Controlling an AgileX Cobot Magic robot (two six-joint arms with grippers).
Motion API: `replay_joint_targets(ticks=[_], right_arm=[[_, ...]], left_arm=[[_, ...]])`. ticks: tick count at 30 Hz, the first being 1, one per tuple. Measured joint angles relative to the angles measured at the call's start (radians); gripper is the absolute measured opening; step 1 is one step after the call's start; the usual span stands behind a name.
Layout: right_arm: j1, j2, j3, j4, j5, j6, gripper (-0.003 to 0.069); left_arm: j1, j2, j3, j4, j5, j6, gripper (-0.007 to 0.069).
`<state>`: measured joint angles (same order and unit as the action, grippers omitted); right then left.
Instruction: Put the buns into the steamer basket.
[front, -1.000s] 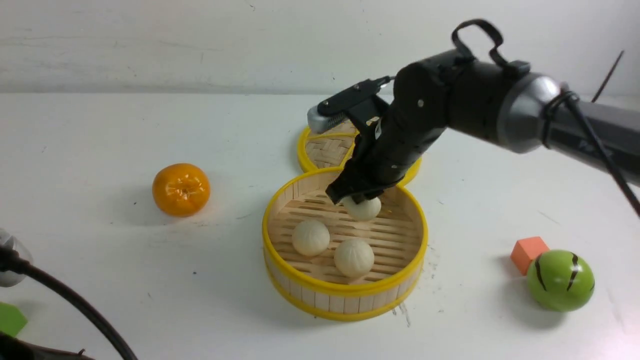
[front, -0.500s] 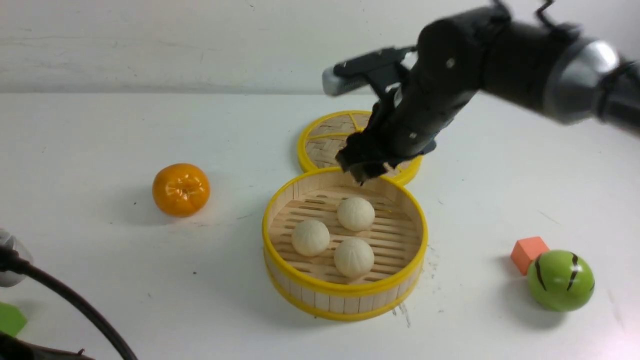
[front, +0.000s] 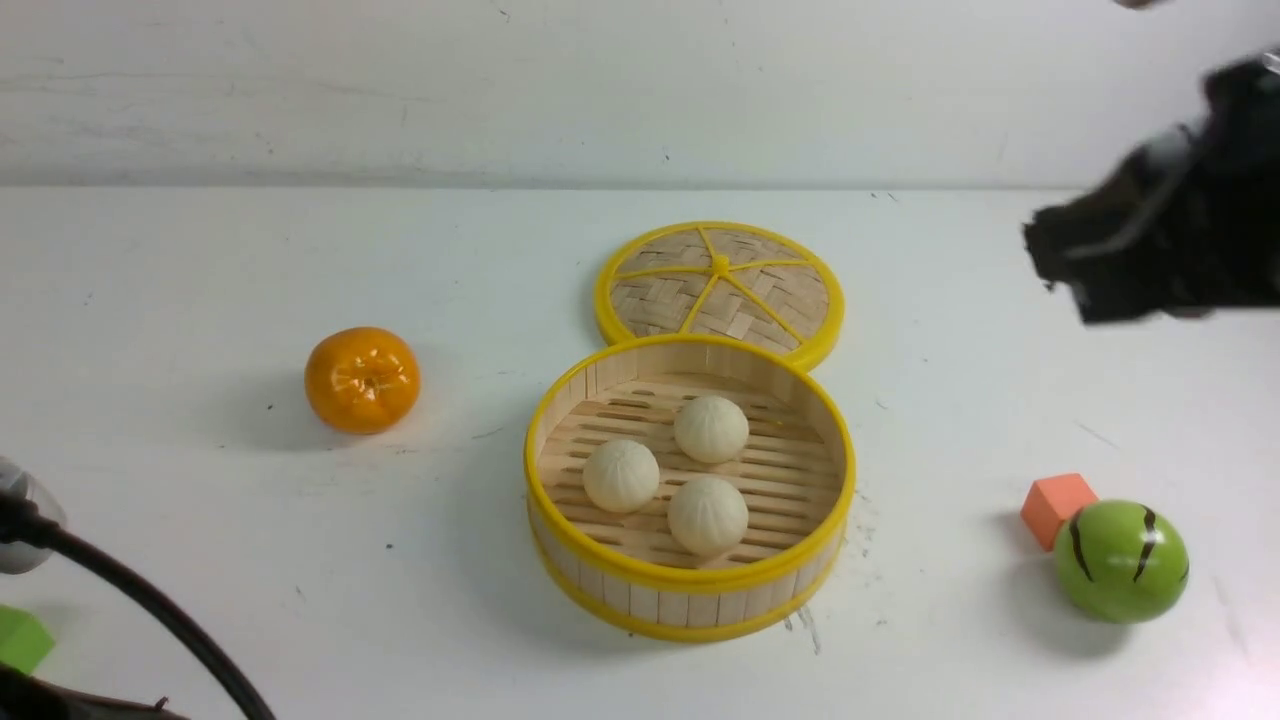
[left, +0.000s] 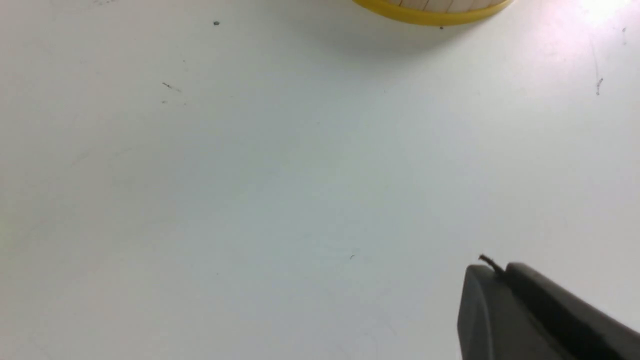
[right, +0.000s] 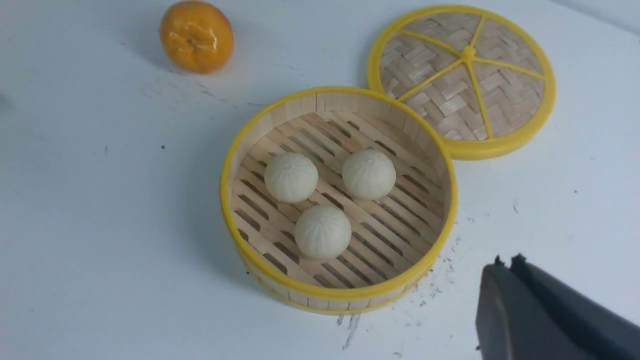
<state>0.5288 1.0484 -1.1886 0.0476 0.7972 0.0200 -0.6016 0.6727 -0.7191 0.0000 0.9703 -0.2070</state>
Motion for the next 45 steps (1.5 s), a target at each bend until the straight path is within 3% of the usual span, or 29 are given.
replay_joint_targets(ticks=[10, 21, 27, 29, 32, 41, 45], right_arm=[[0.000, -0.322, 0.288, 0.063, -0.086, 0.000, -0.0018], [0.000, -0.439, 0.342, -0.010, -0.064, 0.000, -0.0022], [-0.006, -0.549, 0.554, -0.033, -0.280, 0.000, -0.0022], [-0.048, -0.649, 0.715, -0.030, -0.449, 0.000, -0.0022], [-0.151, -0.777, 0.875, -0.024, -0.567, 0.000, -0.0022], [-0.506, -1.040, 1.143, -0.024, -0.547, 0.010, -0.0022], [-0.559, -1.057, 1.206, -0.024, -0.536, 0.025, -0.0022]], left_arm=[[0.000, 0.000, 0.000, 0.000, 0.000, 0.000, 0.0023], [0.000, 0.000, 0.000, 0.000, 0.000, 0.000, 0.0038], [0.000, 0.000, 0.000, 0.000, 0.000, 0.000, 0.0039], [0.000, 0.000, 0.000, 0.000, 0.000, 0.000, 0.0045], [0.000, 0.000, 0.000, 0.000, 0.000, 0.000, 0.0050], [0.000, 0.000, 0.000, 0.000, 0.000, 0.000, 0.0053], [0.000, 0.000, 0.000, 0.000, -0.001, 0.000, 0.0054]])
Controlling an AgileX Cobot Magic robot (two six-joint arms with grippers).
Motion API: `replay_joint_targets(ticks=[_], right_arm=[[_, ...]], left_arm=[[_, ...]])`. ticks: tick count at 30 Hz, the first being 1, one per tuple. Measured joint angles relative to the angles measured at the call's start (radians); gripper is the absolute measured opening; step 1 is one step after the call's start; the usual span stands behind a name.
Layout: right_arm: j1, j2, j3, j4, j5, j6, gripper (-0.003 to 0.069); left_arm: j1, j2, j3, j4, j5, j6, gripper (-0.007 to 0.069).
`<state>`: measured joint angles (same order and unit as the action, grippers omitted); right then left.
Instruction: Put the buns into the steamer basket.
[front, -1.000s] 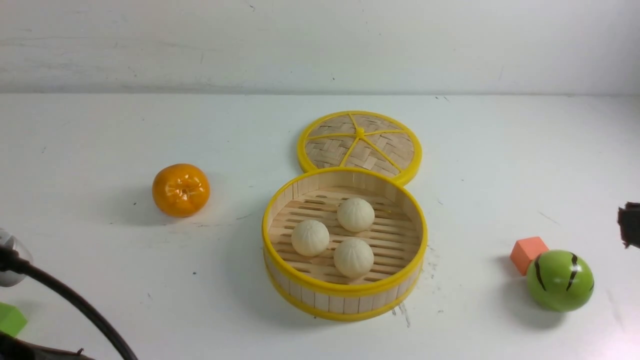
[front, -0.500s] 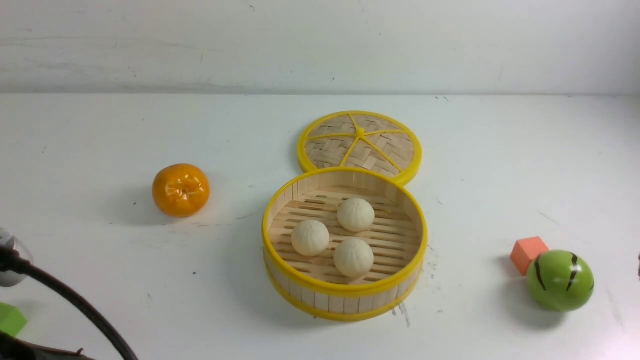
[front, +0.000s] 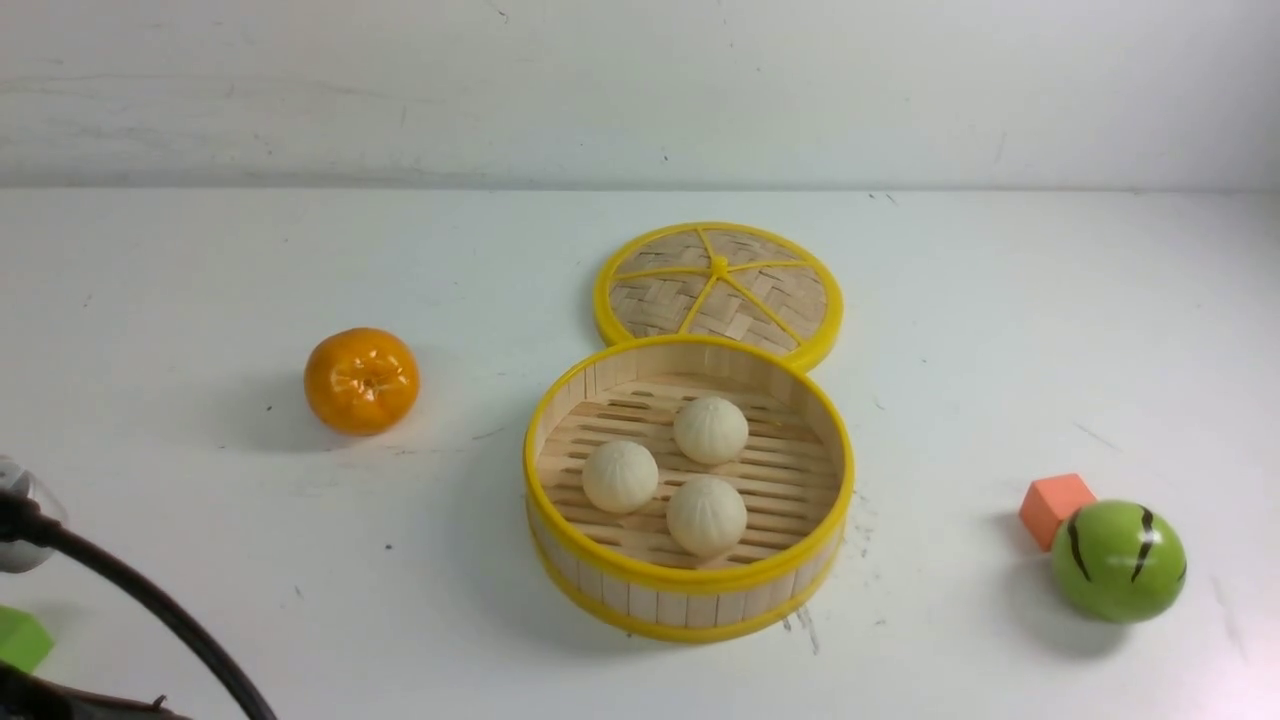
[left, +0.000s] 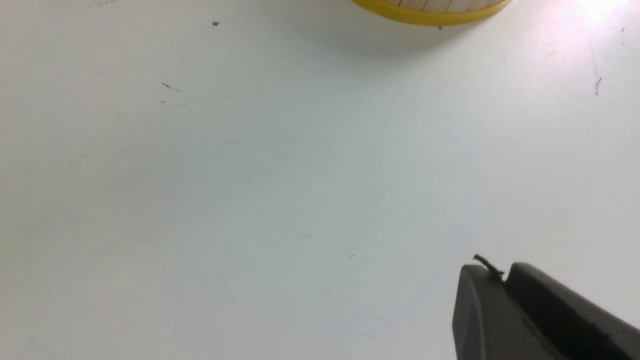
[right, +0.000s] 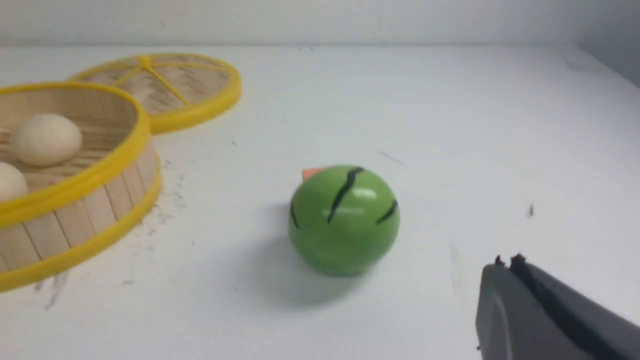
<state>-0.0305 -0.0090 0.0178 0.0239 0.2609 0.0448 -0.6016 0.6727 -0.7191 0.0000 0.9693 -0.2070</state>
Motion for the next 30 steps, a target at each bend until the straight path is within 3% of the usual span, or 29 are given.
replay_joint_targets(ticks=[9, 30], right_arm=[[-0.006, -0.001, 0.000, -0.004, 0.114, 0.001, -0.0022], [-0.006, -0.001, -0.002, -0.004, 0.123, 0.001, -0.0010]], left_arm=[[0.000, 0.000, 0.000, 0.000, 0.000, 0.000, 0.0064], [0.000, 0.000, 0.000, 0.000, 0.000, 0.000, 0.0071]])
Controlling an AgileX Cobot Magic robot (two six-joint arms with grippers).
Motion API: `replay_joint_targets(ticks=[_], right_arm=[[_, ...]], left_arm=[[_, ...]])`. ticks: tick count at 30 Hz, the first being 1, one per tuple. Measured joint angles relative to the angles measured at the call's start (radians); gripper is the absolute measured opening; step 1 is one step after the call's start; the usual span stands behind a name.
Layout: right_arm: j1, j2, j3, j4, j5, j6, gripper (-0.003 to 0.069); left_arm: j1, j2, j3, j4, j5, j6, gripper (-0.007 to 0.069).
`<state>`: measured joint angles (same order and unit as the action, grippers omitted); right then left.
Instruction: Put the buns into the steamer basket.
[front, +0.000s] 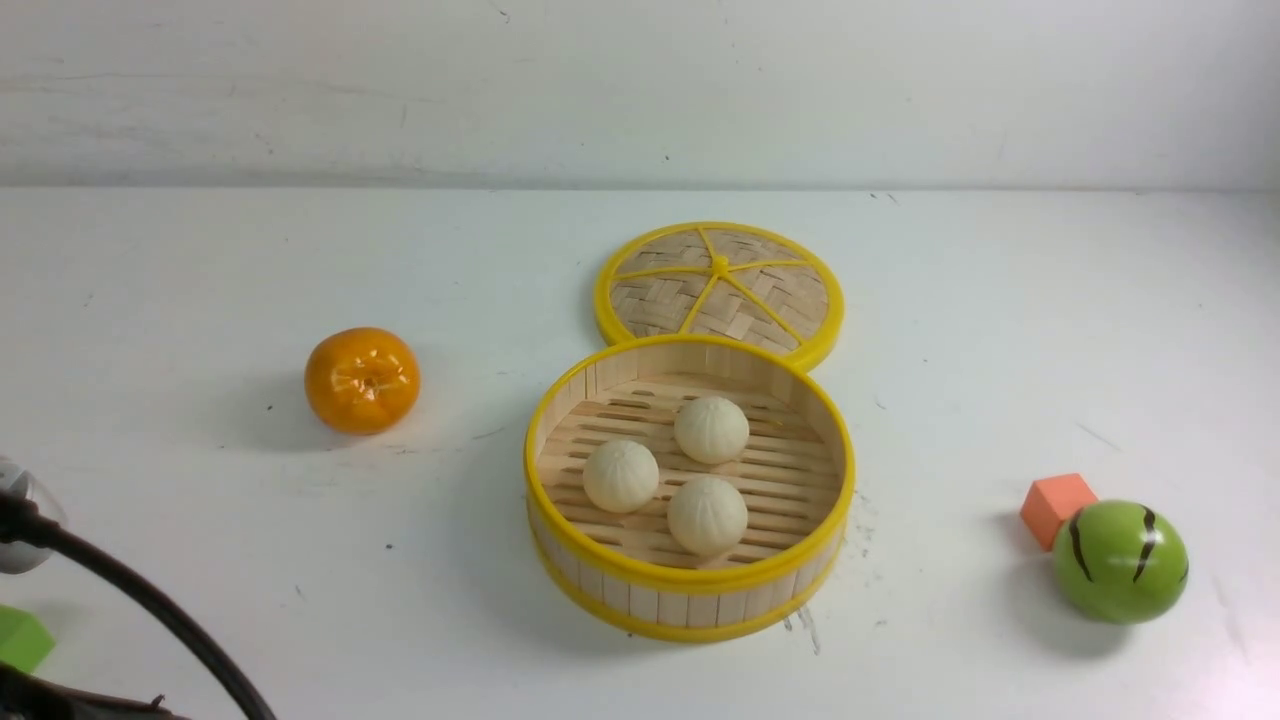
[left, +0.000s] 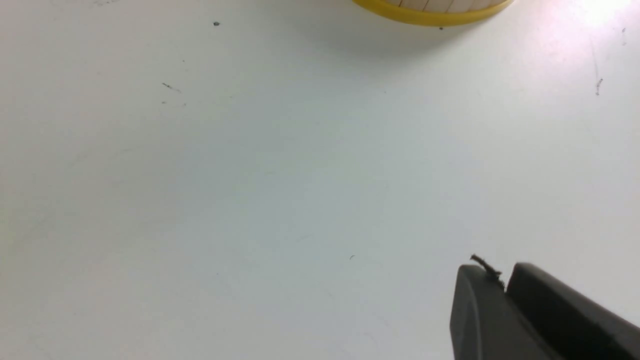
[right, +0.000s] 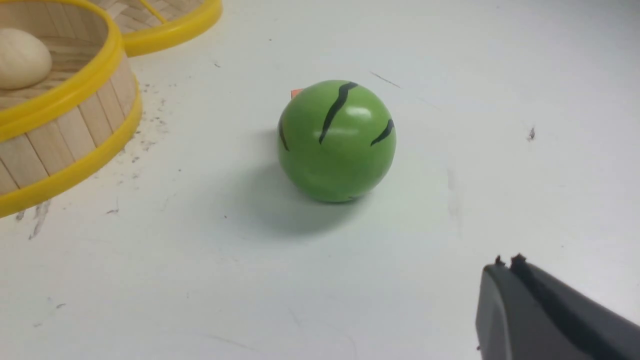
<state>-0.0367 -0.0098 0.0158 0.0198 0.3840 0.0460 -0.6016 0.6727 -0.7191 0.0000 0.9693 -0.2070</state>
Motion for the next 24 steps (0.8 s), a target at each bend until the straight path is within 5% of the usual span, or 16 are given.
replay_joint_targets(ticks=[14, 18, 24], right_arm=[[0.000, 0.000, -0.001, 0.000, 0.001, 0.000, -0.0002], [0.000, 0.000, -0.001, 0.000, 0.001, 0.000, -0.0002], [0.000, 0.000, -0.001, 0.000, 0.002, 0.000, 0.0001]], left_arm=[[0.017, -0.212, 0.181, 0.000, -0.138, -0.080, 0.0067], [0.175, -0.361, 0.347, 0.013, -0.391, -0.243, -0.0014], [0.418, -0.559, 0.558, 0.024, -0.686, -0.248, -0.0014]])
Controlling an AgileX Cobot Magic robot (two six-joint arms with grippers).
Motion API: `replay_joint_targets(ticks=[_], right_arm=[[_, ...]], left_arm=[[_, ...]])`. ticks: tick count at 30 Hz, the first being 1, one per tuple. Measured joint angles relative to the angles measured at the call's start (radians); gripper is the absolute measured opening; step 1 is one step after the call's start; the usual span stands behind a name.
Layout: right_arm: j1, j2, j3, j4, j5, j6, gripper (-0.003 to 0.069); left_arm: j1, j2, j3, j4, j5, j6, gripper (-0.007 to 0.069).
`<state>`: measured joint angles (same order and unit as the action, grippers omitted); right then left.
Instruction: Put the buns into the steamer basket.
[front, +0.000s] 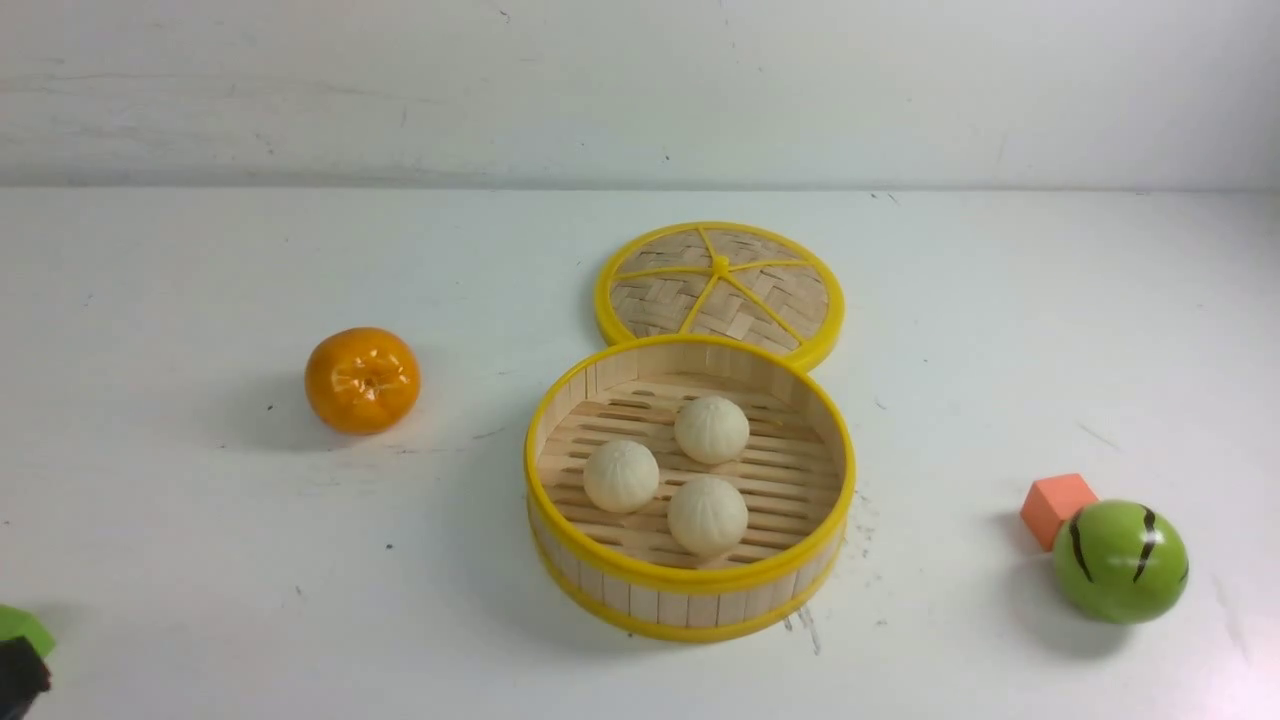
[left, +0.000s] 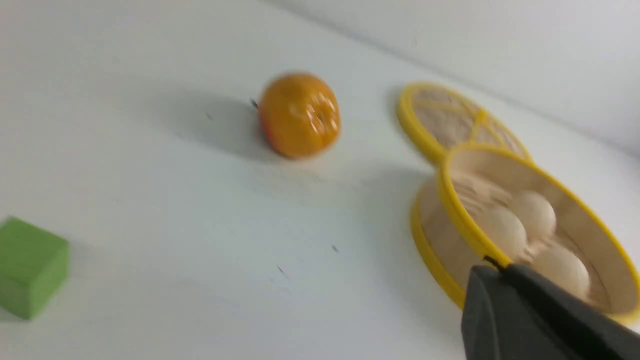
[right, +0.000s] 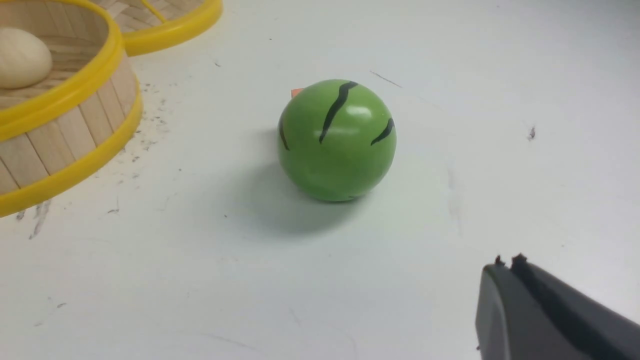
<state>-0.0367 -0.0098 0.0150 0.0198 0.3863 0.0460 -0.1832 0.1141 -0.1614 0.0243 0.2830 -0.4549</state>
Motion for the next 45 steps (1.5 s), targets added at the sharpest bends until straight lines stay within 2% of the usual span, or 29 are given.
replay_joint_targets(ticks=[3, 7, 11, 13, 18, 45], right_arm=[[0.000, 0.000, 0.000, 0.000, 0.000, 0.000, 0.0003], [0.000, 0.000, 0.000, 0.000, 0.000, 0.000, 0.0007], [0.000, 0.000, 0.000, 0.000, 0.000, 0.000, 0.0013], [0.000, 0.000, 0.000, 0.000, 0.000, 0.000, 0.0014], [0.000, 0.000, 0.000, 0.000, 0.000, 0.000, 0.0018], [0.000, 0.000, 0.000, 0.000, 0.000, 0.000, 0.0042]], left_arm=[[0.107, -0.094, 0.092, 0.002, -0.054, 0.069, -0.0014], [0.179, -0.124, 0.175, -0.010, -0.041, 0.155, -0.0014], [0.188, -0.124, 0.189, -0.037, 0.005, 0.218, -0.0014], [0.188, -0.124, 0.190, -0.060, 0.072, 0.286, -0.0014], [0.188, -0.124, 0.192, -0.070, 0.089, 0.356, -0.0014], [0.188, -0.124, 0.192, -0.073, 0.089, 0.365, -0.0014]])
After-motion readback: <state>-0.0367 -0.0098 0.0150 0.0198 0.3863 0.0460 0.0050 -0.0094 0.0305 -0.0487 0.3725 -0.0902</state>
